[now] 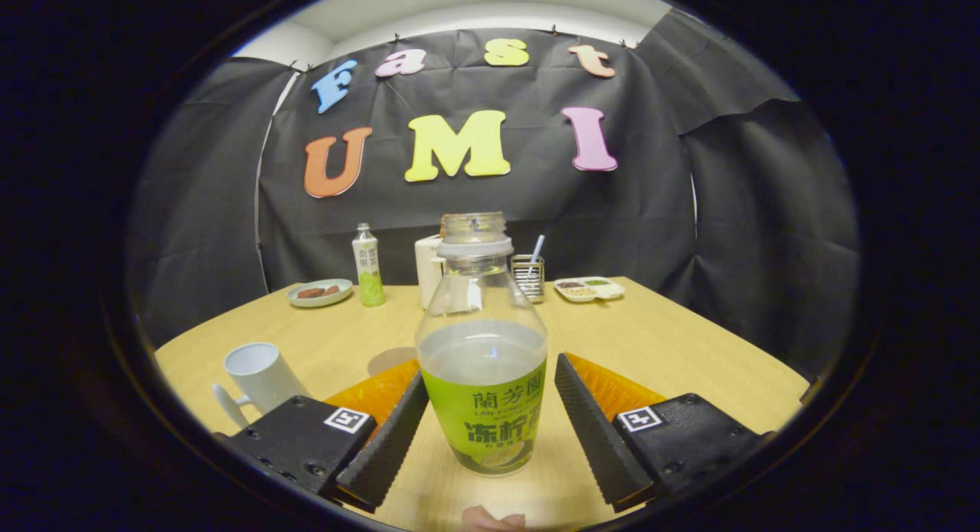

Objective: Take the bottle from table, then pour the juice into the cup, finally place the bottle on the coaster

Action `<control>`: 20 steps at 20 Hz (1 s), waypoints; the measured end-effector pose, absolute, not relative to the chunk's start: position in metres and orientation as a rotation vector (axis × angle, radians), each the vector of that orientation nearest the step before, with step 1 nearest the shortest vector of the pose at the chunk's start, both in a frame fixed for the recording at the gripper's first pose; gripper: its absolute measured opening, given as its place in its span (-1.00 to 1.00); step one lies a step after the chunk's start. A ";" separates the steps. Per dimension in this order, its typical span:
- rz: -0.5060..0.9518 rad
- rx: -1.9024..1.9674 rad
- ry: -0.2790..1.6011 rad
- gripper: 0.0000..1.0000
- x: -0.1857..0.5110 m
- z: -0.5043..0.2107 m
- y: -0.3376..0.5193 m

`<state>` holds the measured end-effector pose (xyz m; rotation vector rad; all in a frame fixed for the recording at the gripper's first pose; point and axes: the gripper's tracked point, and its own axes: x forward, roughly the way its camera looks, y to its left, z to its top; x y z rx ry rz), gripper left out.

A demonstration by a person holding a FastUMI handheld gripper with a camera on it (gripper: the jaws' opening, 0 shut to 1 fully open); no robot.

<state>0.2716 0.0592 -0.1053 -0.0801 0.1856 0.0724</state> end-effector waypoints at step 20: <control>-0.028 -0.392 0.138 0.63 0.229 -0.055 0.082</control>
